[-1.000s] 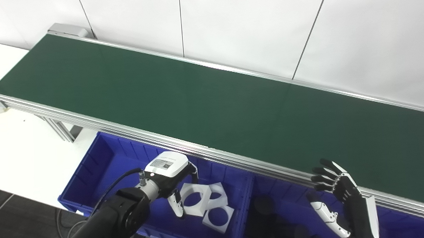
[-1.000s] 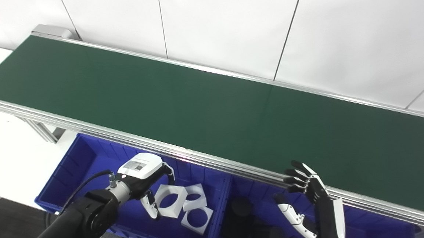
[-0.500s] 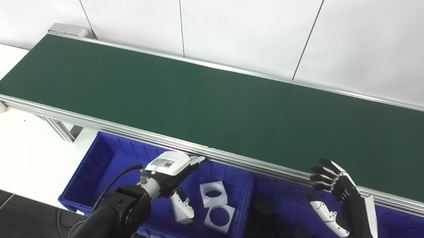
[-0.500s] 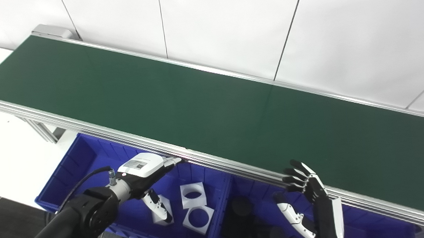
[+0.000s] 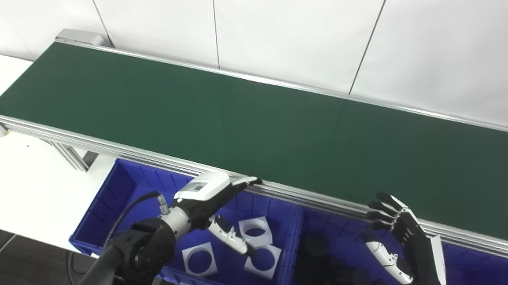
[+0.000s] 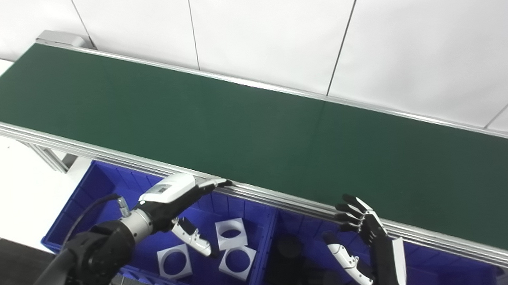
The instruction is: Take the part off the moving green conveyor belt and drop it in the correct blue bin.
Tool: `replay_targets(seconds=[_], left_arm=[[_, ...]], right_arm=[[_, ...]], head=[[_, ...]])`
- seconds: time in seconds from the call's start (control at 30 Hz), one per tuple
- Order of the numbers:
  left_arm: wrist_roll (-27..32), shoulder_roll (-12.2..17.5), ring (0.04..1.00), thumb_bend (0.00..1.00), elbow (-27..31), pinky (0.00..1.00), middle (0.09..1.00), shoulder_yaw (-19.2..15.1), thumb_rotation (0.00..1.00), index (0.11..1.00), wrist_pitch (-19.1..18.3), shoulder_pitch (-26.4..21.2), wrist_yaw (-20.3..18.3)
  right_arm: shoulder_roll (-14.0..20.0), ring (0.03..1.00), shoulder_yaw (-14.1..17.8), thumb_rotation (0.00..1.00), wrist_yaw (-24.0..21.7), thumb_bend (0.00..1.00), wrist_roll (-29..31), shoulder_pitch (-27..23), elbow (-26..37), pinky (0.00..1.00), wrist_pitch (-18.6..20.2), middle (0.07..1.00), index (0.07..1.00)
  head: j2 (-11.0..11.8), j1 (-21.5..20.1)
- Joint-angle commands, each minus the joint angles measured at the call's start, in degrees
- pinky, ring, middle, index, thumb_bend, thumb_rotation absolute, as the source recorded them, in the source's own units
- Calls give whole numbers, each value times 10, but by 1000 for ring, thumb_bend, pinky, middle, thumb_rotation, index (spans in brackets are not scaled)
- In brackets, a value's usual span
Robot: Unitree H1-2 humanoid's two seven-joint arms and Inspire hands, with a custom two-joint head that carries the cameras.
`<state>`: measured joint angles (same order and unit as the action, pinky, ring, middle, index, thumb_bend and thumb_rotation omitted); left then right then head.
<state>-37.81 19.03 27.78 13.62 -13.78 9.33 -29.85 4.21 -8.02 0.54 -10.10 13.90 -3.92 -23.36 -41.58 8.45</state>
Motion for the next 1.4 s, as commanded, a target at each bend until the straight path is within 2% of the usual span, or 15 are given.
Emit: replay_targets(seconds=[0.0,0.07,0.1,0.13,0.3,0.47,0.6,0.77,0.87,0.9,0.97,1.0,1.1,1.27,1.37], left_arm=[[27,-4,714,731,24,690,759,-8,386,760,-10,-7,1],[60,-12,709,727,29,630,759,-15,402,756,-16,-6,3],[79,-16,710,723,27,605,757,-18,457,759,-11,-6,8],[99,-21,710,722,23,603,757,-23,465,759,-2,-5,16],[164,-47,730,759,-11,639,757,-37,747,760,60,1,66],[245,-75,731,713,-84,651,769,-50,888,770,145,5,110],[296,-105,728,703,-156,677,765,-53,983,775,208,7,131],[317,-125,737,733,-220,690,779,-49,996,789,267,0,145],[338,-139,741,687,-250,703,784,-52,994,788,276,-3,150],[346,-142,753,622,-258,721,792,-53,993,792,278,-3,150],[366,-147,763,596,-287,732,800,-56,996,800,289,-6,148],[371,-147,769,574,-303,737,806,-57,998,806,296,-7,149],[381,-147,777,592,-334,750,811,-65,1000,820,297,-8,153],[408,-144,828,656,-349,814,839,-76,1000,848,287,-5,147],[418,-142,842,652,-354,829,850,-80,1000,860,287,-7,144]], right_arm=[[-6,657,-4,457,7,567,-4,-7,8,576,-34,719,772],[-7,654,-7,451,11,564,-8,-7,3,574,-35,716,764],[-7,648,-10,444,14,562,-10,-8,1,570,-35,711,756],[-7,648,-12,443,17,562,-12,-8,-1,570,-35,710,755],[-4,651,-28,450,36,572,-16,-11,-18,576,-35,711,748],[1,653,-46,459,55,575,-17,-13,-33,577,-36,714,750],[5,651,-67,443,74,579,-17,-18,-49,575,-35,712,745],[8,641,-84,435,98,612,-20,-23,-65,564,-35,703,737],[8,636,-91,427,108,628,-22,-27,-71,557,-36,703,741],[8,631,-93,444,111,641,-23,-28,-72,551,-36,702,746],[9,635,-99,467,117,652,-23,-30,-76,552,-36,704,753],[9,636,-102,481,119,658,-22,-31,-78,553,-35,705,757],[9,644,-112,498,125,680,-20,-36,-83,554,-35,710,761],[5,644,-121,484,135,724,-24,-43,-92,563,-36,713,756],[3,641,-122,463,134,733,-23,-45,-89,562,-36,713,758]], head=[[3,-4],[13,-12],[16,-15],[20,-19],[47,-37],[71,-62],[100,-107],[120,-140],[130,-174],[130,-174],[140,-213],[141,-217],[149,-269],[144,-307],[120,-328]])
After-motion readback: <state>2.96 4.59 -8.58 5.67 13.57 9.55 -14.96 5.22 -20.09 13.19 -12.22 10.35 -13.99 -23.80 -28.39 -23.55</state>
